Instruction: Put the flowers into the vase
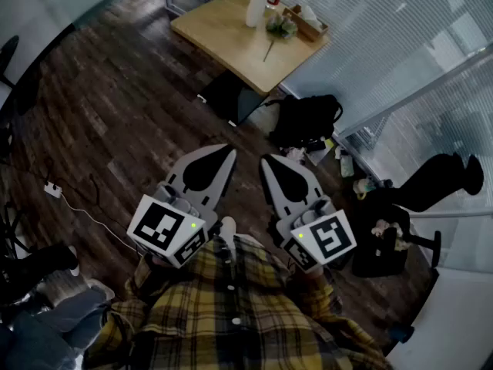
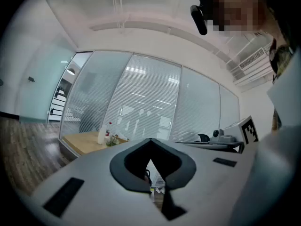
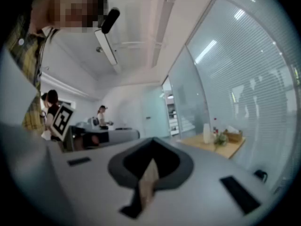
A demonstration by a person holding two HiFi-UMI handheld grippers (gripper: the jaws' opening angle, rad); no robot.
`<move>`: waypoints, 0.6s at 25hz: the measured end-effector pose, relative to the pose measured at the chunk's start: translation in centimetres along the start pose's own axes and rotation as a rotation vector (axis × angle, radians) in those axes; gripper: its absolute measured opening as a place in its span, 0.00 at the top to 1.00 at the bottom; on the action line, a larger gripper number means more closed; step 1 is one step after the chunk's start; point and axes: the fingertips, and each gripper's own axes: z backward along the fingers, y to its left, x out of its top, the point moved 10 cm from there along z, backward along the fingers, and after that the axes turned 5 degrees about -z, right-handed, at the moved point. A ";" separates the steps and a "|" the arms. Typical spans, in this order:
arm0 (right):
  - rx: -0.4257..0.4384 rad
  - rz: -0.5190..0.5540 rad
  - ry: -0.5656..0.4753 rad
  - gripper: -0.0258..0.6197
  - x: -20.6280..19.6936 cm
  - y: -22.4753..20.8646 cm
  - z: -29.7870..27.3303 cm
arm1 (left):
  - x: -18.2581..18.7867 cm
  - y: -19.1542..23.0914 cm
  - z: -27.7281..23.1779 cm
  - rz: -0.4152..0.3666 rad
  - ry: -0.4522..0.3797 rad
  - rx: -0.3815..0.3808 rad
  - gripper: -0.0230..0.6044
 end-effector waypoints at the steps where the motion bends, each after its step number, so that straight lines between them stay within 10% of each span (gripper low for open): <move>1: 0.001 -0.001 -0.002 0.94 0.0 -0.2 -0.2 | 0.1 0.1 -0.2 -0.008 0.001 -0.001 0.95; 15: 0.015 -0.016 -0.025 0.94 0.2 -1.6 -1.0 | 0.0 0.8 -1.4 -0.047 0.025 0.023 0.95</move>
